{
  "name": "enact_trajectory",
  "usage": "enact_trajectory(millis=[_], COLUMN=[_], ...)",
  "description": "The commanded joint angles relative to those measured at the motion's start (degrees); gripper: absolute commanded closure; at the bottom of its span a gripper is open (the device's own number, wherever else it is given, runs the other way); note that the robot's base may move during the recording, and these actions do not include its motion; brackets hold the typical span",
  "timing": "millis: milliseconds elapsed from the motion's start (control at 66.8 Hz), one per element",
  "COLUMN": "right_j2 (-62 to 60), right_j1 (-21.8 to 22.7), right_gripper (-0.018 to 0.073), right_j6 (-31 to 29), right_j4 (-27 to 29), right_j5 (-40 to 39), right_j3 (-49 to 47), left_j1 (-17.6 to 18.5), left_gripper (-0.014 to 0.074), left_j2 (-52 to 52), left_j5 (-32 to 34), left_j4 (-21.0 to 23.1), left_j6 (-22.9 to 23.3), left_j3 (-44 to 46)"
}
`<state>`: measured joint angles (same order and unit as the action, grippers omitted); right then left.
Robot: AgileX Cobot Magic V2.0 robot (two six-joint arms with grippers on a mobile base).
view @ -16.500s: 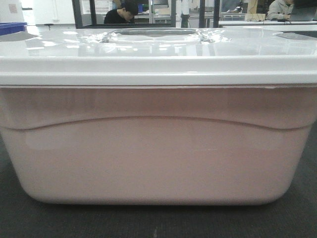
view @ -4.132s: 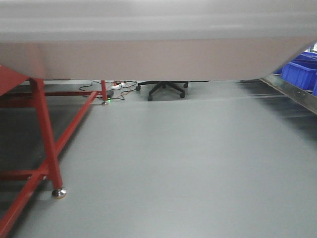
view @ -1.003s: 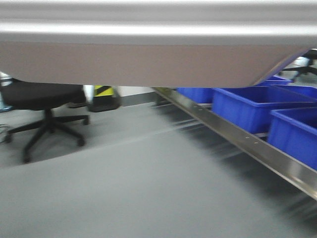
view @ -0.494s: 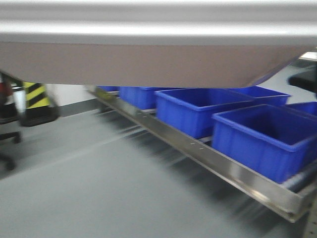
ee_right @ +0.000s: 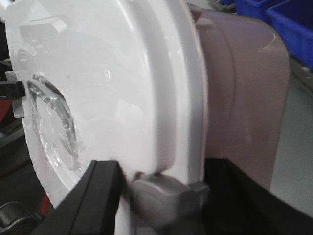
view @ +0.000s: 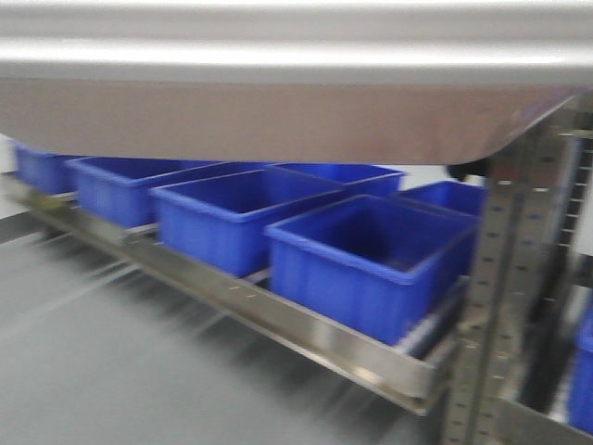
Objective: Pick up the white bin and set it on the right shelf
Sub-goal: 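Carry the bin with both grippers toward the blue-crate shelving rack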
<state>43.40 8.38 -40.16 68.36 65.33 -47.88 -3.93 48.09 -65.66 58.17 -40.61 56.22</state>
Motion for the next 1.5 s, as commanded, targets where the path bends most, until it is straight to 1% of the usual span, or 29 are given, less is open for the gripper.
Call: enact_trajectory(millis=[0, 1482], right_j2=[-0.11, -0.11], right_j1=[-0.62, -0.62], right_gripper=[0.0157, 0.0157], right_j6=[-0.36, -0.36], right_j4=[11.66, 11.66], right_j5=[8.28, 8.28], right_j3=[-1.85, -1.85], left_j1=[1.22, 1.22], left_gripper=[0.0316, 0.0316], left_j2=[-0.72, -0.72], left_j5=[-9.31, -9.18], left_j4=[11.45, 11.45], left_j6=[-0.38, -0.38], left_j3=[1.73, 1.73])
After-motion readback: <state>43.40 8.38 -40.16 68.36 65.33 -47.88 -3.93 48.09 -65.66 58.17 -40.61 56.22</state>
